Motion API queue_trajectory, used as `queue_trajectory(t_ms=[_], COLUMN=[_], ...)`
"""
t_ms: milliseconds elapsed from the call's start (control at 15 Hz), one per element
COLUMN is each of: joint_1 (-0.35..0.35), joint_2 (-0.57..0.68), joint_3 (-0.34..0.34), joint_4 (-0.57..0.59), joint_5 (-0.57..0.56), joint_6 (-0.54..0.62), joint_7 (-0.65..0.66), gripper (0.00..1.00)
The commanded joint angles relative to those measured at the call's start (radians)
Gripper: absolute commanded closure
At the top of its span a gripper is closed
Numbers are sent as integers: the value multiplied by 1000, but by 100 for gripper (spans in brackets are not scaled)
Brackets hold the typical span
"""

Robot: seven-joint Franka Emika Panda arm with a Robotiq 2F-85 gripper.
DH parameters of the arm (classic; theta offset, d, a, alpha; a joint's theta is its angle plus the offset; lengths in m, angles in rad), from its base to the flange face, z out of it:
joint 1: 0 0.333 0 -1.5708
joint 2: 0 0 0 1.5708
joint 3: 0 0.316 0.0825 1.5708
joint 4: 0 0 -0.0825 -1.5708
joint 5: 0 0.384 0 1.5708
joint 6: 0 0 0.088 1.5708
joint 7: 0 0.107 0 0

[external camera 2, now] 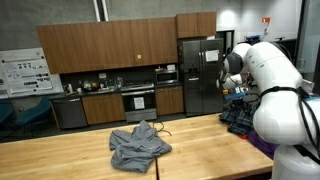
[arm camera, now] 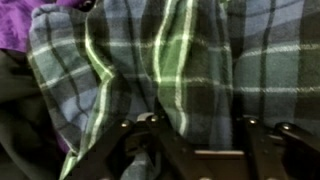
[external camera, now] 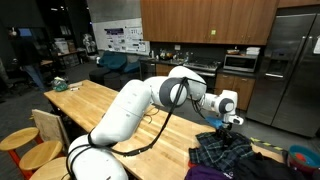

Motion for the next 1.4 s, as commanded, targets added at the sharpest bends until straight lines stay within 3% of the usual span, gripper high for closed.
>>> queue_trajectory(t_ms=[0, 133, 467, 733, 1333], joint_1=[47, 75, 125, 172, 341], joint_2=[-132, -198, -354, -406, -355], joint_3=[53, 73, 143, 199, 319], joint_4=[-141, -200, -322, -365, -266], joint_5=[-13, -18, 0, -18, -148], joint_6=[74, 99, 73, 21, -116], joint_7=[-87, -122, -200, -248, -290], gripper=[11, 0, 0, 0, 0])
